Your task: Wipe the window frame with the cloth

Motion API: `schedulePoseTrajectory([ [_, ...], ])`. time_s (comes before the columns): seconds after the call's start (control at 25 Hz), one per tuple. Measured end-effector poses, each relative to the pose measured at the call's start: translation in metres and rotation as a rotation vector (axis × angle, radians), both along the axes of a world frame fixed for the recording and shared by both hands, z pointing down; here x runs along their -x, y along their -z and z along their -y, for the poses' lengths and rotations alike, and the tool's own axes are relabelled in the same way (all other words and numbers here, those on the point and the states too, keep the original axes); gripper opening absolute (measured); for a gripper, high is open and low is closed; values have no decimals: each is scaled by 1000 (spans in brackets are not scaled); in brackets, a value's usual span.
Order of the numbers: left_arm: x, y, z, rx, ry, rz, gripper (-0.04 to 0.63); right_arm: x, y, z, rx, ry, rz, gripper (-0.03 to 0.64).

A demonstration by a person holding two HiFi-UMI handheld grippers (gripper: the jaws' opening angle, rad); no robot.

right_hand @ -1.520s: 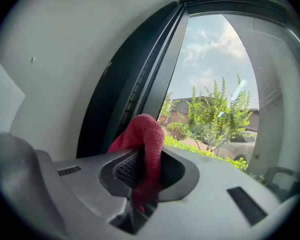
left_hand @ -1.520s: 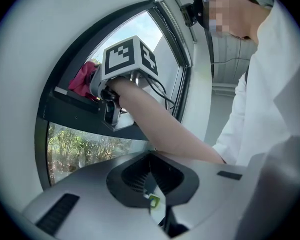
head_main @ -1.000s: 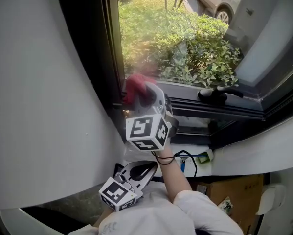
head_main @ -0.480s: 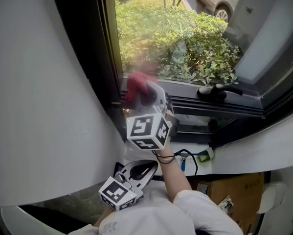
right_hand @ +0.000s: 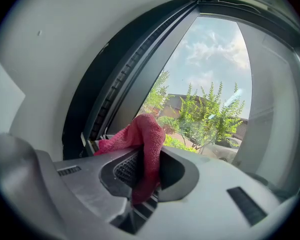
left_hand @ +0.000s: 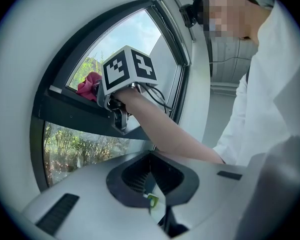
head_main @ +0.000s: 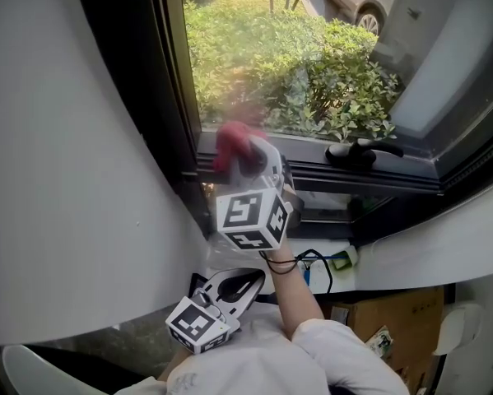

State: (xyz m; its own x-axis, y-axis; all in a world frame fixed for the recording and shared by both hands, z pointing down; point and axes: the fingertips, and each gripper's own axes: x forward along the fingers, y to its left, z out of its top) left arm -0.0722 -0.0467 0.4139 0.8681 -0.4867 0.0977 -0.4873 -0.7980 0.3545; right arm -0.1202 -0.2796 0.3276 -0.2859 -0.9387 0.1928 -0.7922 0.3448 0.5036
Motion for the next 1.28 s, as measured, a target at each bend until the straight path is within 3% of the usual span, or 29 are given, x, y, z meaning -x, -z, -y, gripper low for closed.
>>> schedulePoseTrajectory([
  [1.28, -8, 6, -4, -28, -15, -4, 10, -50, 0, -2, 24, -53, 22, 67],
])
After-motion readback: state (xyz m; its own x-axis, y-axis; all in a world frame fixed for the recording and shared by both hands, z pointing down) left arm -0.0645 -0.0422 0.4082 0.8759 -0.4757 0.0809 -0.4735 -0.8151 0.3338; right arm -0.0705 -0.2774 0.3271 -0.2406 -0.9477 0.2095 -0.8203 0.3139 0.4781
